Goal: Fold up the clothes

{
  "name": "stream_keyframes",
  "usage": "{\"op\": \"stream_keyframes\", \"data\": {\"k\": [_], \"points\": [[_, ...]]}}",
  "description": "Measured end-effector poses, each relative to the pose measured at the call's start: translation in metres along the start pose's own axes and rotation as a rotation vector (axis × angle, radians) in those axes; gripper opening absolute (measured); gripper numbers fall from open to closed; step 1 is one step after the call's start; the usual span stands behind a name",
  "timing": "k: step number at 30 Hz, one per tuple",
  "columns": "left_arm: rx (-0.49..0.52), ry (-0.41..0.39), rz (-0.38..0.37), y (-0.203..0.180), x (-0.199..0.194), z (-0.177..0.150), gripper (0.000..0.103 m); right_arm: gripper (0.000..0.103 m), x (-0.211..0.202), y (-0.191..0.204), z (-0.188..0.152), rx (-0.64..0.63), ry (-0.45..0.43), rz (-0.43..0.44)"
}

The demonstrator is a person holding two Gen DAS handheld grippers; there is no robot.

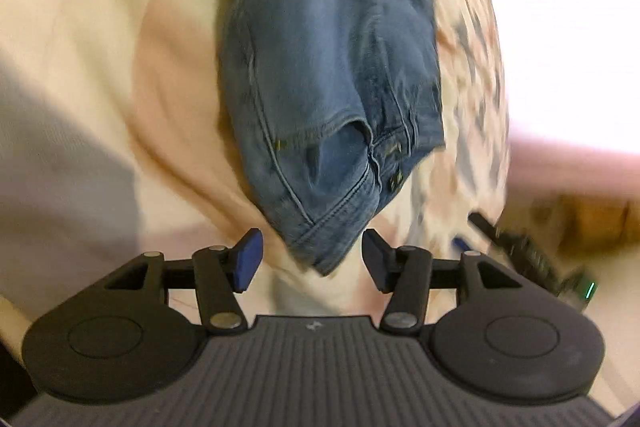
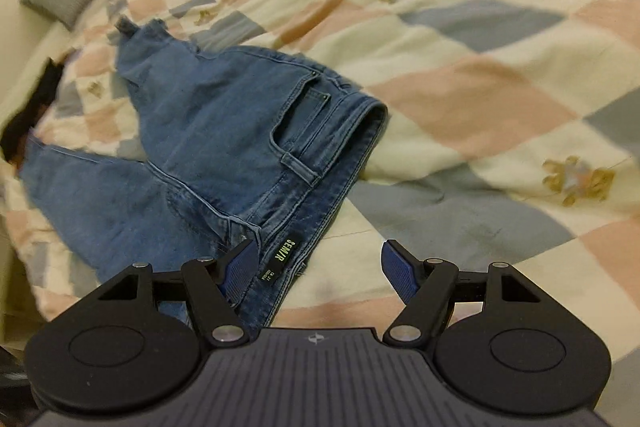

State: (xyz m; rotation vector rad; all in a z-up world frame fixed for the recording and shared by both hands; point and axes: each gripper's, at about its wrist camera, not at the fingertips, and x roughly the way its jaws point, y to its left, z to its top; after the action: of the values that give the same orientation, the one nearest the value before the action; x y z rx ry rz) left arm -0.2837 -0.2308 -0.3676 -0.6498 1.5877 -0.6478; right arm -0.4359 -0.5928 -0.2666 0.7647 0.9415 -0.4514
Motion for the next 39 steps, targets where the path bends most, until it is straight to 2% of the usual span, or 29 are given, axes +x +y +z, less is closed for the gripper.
{"op": "stream_keyframes", "data": {"k": [2, 5, 8, 10, 12, 15, 16, 17, 19, 20, 21, 23, 24, 25, 26, 28, 29, 30, 31, 35, 37, 39], "points": [[-0.036, -0.071, -0.013, 0.006, 0.009, -0.01, 0.051, 0.071, 0.006, -0.015, 0.002, 0.018, -0.01, 0.054], [-0.083, -0.128, -0.035, 0.016, 0.028, -0.014, 0.054, 0.071, 0.024, -0.033, 0.01, 0.083, -0.028, 0.09], [-0.131, -0.176, -0.078, 0.022, 0.041, -0.013, 0.061, 0.071, 0.048, -0.045, 0.021, 0.151, -0.034, 0.123], [-0.158, -0.204, -0.117, 0.028, 0.042, -0.013, 0.061, 0.071, 0.063, -0.054, 0.03, 0.189, -0.039, 0.14], [-0.141, -0.226, -0.167, 0.034, 0.04, -0.019, 0.056, 0.073, 0.078, -0.063, 0.038, 0.228, -0.045, 0.156], [-0.022, -0.242, -0.148, 0.039, 0.039, -0.024, 0.046, 0.073, 0.101, -0.076, 0.051, 0.286, -0.054, 0.182], [-0.006, -0.239, -0.135, 0.04, 0.043, -0.023, 0.046, 0.073, 0.108, -0.081, 0.056, 0.306, -0.057, 0.19], [-0.018, -0.236, -0.14, 0.042, 0.047, -0.02, 0.046, 0.073, 0.116, -0.085, 0.06, 0.325, -0.06, 0.199], [-0.092, -0.252, -0.206, 0.044, 0.05, -0.012, 0.052, 0.074, 0.131, -0.094, 0.069, 0.364, -0.065, 0.215], [-0.101, -0.272, -0.248, 0.043, 0.049, -0.011, 0.05, 0.072, 0.136, -0.094, 0.07, 0.378, -0.07, 0.254], [-0.062, -0.296, -0.268, 0.037, 0.045, -0.011, 0.048, 0.062, 0.141, -0.094, 0.072, 0.392, -0.075, 0.292], [0.015, -0.34, -0.3, 0.025, 0.04, -0.011, 0.047, 0.06, 0.147, -0.092, 0.075, 0.39, -0.086, 0.342], [0.029, -0.334, -0.271, 0.026, 0.044, -0.013, 0.047, 0.06, 0.149, -0.09, 0.077, 0.374, -0.092, 0.354], [-0.003, -0.31, -0.234, 0.033, 0.054, -0.016, 0.047, 0.06, 0.151, -0.088, 0.078, 0.358, -0.098, 0.365], [-0.035, -0.29, -0.203, 0.04, 0.063, -0.019, 0.042, 0.059, 0.158, -0.087, 0.079, 0.334, -0.072, 0.335], [-0.104, -0.323, -0.221, 0.053, 0.07, -0.026, 0.032, 0.059, 0.171, -0.09, 0.079, 0.343, -0.031, 0.322], [-0.111, -0.344, -0.211, 0.051, 0.069, -0.028, 0.023, 0.049, 0.173, -0.089, 0.081, 0.353, -0.021, 0.323], [-0.087, -0.369, -0.191, 0.044, 0.066, -0.03, 0.013, 0.024, 0.174, -0.088, 0.084, 0.362, -0.011, 0.324], [-0.019, -0.407, -0.152, 0.029, 0.058, -0.033, 0.008, 0.019, 0.172, -0.085, 0.087, 0.352, -0.006, 0.337], [0.259, -0.568, -0.042, -0.039, 0.014, -0.054, 0.007, 0.017, 0.123, -0.051, 0.098, 0.182, -0.077, 0.371], [0.323, -0.656, -0.021, -0.067, -0.017, -0.072, 0.007, 0.017, 0.091, -0.041, 0.101, 0.141, -0.123, 0.399], [0.385, -0.727, 0.0, -0.094, -0.046, -0.096, 0.007, 0.016, 0.051, -0.045, 0.105, 0.162, -0.159, 0.456]]}}
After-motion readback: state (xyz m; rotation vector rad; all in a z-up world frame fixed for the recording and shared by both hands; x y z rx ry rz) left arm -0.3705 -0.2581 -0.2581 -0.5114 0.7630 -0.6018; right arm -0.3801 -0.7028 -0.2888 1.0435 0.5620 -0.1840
